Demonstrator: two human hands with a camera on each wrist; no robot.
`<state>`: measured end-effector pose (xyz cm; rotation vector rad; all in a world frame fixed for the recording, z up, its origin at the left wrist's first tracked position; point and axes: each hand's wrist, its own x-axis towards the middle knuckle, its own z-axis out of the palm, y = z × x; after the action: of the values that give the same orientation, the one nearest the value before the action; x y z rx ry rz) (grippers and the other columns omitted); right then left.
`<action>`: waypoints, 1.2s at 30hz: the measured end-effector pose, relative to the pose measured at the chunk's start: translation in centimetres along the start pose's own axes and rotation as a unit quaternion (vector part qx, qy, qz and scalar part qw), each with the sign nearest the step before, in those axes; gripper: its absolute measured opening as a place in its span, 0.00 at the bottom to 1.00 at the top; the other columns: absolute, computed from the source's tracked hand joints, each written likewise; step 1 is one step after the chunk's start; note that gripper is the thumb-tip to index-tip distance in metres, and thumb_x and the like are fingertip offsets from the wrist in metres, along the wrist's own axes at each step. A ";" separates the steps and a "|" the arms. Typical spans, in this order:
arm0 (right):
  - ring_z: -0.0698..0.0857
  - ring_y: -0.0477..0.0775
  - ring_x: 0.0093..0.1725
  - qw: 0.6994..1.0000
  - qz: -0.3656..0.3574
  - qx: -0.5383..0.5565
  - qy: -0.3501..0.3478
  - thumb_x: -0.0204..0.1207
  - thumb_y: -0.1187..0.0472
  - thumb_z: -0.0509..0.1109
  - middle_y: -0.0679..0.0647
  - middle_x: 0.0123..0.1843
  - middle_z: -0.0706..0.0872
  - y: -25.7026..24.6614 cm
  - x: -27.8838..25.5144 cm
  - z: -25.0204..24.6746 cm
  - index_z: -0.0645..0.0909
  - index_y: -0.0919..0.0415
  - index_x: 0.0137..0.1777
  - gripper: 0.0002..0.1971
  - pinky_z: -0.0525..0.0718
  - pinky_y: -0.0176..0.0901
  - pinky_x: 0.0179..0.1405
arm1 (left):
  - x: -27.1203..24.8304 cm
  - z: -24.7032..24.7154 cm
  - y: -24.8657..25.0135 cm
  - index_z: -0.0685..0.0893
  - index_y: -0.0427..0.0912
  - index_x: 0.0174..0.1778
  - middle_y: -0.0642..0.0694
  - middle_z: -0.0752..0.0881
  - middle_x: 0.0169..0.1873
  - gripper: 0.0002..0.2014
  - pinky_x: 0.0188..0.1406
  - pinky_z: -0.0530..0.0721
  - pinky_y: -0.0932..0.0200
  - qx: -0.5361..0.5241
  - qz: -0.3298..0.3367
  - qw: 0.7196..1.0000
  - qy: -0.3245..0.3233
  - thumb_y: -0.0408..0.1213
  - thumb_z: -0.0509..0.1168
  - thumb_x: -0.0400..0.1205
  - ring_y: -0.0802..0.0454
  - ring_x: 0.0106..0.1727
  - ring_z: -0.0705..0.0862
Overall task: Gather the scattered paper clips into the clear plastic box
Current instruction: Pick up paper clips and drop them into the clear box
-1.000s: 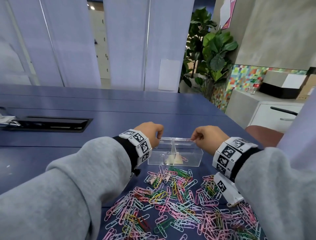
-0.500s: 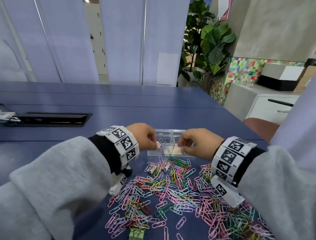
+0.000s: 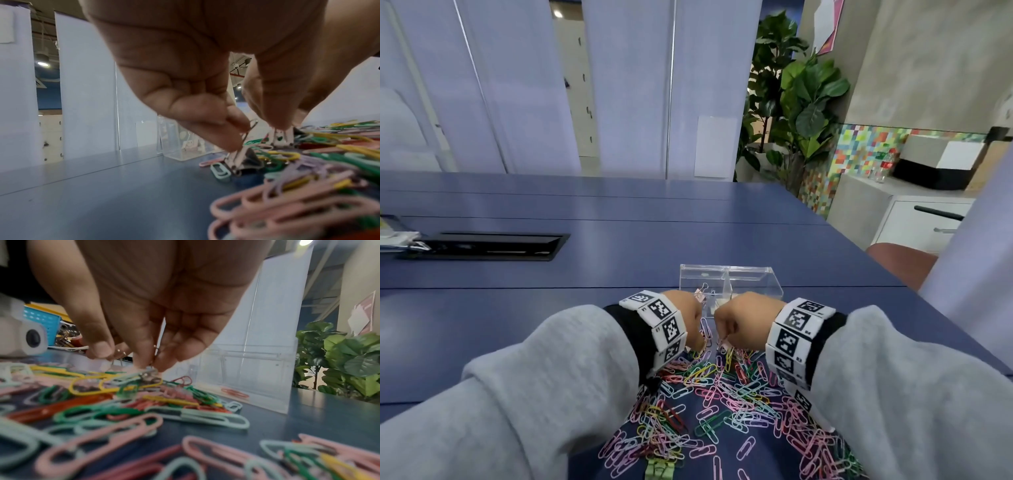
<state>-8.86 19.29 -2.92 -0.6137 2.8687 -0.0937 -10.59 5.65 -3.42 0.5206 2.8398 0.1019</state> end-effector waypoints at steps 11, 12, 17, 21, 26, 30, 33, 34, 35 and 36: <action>0.79 0.48 0.37 0.997 0.016 0.044 0.067 0.70 0.60 0.73 0.43 0.30 0.78 1.6 -0.5 -2.8 0.71 0.48 0.28 0.15 0.79 0.40 0.42 | -0.2 -0.6 -2.2 0.70 0.47 0.27 0.53 0.73 0.25 0.14 0.25 0.67 0.65 -0.015 0.019 1.000 0.015 0.36 0.69 0.72 0.57 0.27 0.71; 0.79 0.49 0.37 0.998 0.017 0.028 0.053 0.70 0.60 0.73 0.43 0.30 0.78 1.6 -0.5 -2.6 0.70 0.49 0.28 0.15 0.78 0.41 0.40 | -0.2 -0.6 -2.3 0.72 0.48 0.30 0.54 0.74 0.27 0.12 0.26 0.68 0.65 -0.024 0.017 1.000 0.006 0.38 0.71 0.72 0.56 0.29 0.73; 0.76 0.51 0.38 0.999 0.019 -0.010 0.045 0.69 0.64 0.68 0.45 0.30 0.75 1.6 -0.7 -1.2 0.66 0.51 0.27 0.15 0.72 0.40 0.33 | -0.4 -0.1 -1.6 0.76 0.47 0.43 0.51 0.79 0.38 0.13 0.26 0.68 0.64 -0.031 0.011 0.999 -0.009 0.44 0.74 0.72 0.50 0.43 0.78; 0.73 0.54 0.42 0.994 -0.012 -0.087 0.060 0.72 0.63 0.64 0.48 0.41 0.74 1.8 -1.3 -0.8 0.60 0.49 0.29 0.16 0.71 0.43 0.38 | -0.1 0.1 -0.7 0.79 0.47 0.41 0.49 0.81 0.41 0.05 0.34 0.76 0.64 0.013 0.017 1.000 -0.011 0.36 0.70 0.76 0.51 0.44 0.79; 0.75 0.54 0.47 0.992 -0.040 -0.059 0.104 0.74 0.61 0.64 0.51 0.46 0.74 1.8 -2.4 -1.4 0.67 0.53 0.39 0.08 0.73 0.43 0.42 | -0.2 -0.7 -1.9 0.78 0.48 0.28 0.49 0.85 0.36 0.10 0.41 0.80 0.60 -0.006 0.013 0.999 0.045 0.32 0.68 0.72 0.51 0.40 0.81; 0.79 0.50 0.38 0.986 -0.003 0.079 0.149 0.73 0.59 0.71 0.49 0.38 0.81 2.5 -2.7 -1.8 0.70 0.53 0.34 0.11 0.73 0.28 0.35 | -0.5 -1.9 -3.3 0.79 0.48 0.31 0.53 0.84 0.27 0.08 0.36 0.82 0.63 -0.115 0.007 0.991 0.066 0.35 0.70 0.74 0.56 0.30 0.82; 0.81 0.47 0.38 0.977 0.003 0.128 0.173 0.73 0.58 0.72 0.47 0.38 0.83 2.7 -2.9 -1.6 0.66 0.48 0.30 0.17 0.74 0.25 0.35 | -1.1 -2.6 -3.9 0.78 0.46 0.32 0.44 0.88 0.30 0.10 0.42 0.87 0.55 -0.249 0.011 0.965 0.079 0.37 0.72 0.74 0.49 0.34 0.85; 0.84 0.50 0.42 0.973 0.002 0.142 0.180 0.73 0.58 0.72 0.49 0.42 0.86 2.7 -2.9 -1.5 0.65 0.47 0.29 0.18 0.79 0.32 0.41 | -1.3 -2.8 -3.9 0.76 0.45 0.31 0.43 0.87 0.29 0.11 0.39 0.86 0.56 -0.288 0.021 0.954 0.082 0.35 0.72 0.75 0.47 0.34 0.85; 0.85 0.53 0.46 0.971 0.000 0.147 0.188 0.73 0.58 0.72 0.53 0.46 0.87 2.6 -3.0 -1.6 0.65 0.47 0.29 0.19 0.82 0.40 0.46 | -1.5 -3.0 -3.9 0.75 0.44 0.31 0.45 0.86 0.27 0.12 0.36 0.85 0.58 -0.321 0.032 0.943 0.082 0.33 0.72 0.76 0.47 0.33 0.84; 0.86 0.56 0.48 0.970 -0.002 0.142 0.198 0.73 0.59 0.72 0.56 0.48 0.88 2.5 -3.1 -1.6 0.64 0.47 0.28 0.20 0.82 0.44 0.48 | -1.6 -3.1 -3.9 0.74 0.44 0.30 0.48 0.85 0.23 0.13 0.32 0.85 0.62 -0.346 0.043 0.934 0.081 0.32 0.72 0.76 0.49 0.31 0.83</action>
<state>-7.46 22.87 -1.01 -0.5978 3.1381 -0.6891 -11.24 1.33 -0.46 0.4804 2.6648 1.1549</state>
